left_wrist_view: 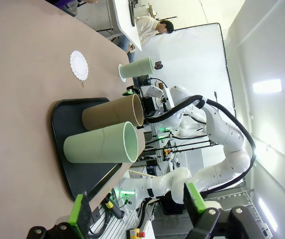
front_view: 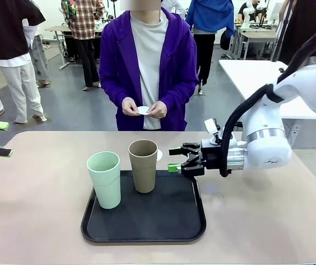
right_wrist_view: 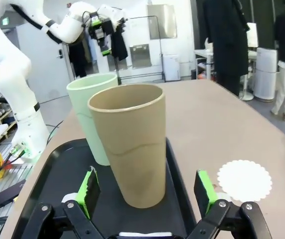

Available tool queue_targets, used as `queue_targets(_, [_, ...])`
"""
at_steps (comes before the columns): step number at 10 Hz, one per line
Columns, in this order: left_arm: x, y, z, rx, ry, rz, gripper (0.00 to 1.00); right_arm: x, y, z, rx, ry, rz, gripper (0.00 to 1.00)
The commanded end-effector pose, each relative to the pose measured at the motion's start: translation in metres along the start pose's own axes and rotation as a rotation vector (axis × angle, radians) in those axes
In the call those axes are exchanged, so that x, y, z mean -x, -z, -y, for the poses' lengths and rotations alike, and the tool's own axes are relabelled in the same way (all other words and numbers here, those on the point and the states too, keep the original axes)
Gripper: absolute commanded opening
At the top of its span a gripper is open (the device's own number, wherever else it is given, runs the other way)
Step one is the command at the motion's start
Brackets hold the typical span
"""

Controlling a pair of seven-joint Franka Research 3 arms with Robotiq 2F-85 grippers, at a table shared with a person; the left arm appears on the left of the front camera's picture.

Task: Place coasters on the table and set cups on them.
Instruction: Take one Reusable plastic cup from the Flat Tray and place it on a coaster set by the human.

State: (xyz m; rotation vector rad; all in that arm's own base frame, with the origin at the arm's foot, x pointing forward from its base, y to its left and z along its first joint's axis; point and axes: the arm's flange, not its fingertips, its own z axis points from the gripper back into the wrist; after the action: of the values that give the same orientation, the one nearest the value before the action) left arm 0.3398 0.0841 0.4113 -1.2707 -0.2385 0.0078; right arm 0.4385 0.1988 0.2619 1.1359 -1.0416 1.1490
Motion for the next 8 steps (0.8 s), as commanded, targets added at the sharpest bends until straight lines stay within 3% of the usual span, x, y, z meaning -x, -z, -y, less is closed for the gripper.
queue_targets(1, [0.001,-0.001,0.000,0.010,0.013,0.006,1.00,0.004,0.017,0.007,-0.076,0.023,-0.076,1.00])
queue_targets(5, [0.001,-0.001,0.000,0.010,0.013,0.006,1.00,0.006,0.027,0.005,-0.110,0.009,-0.130,1.00])
queue_targets(8, [0.001,-0.001,0.000,0.010,0.013,0.006,1.00,0.012,0.024,-0.001,-0.108,0.010,-0.087,1.00])
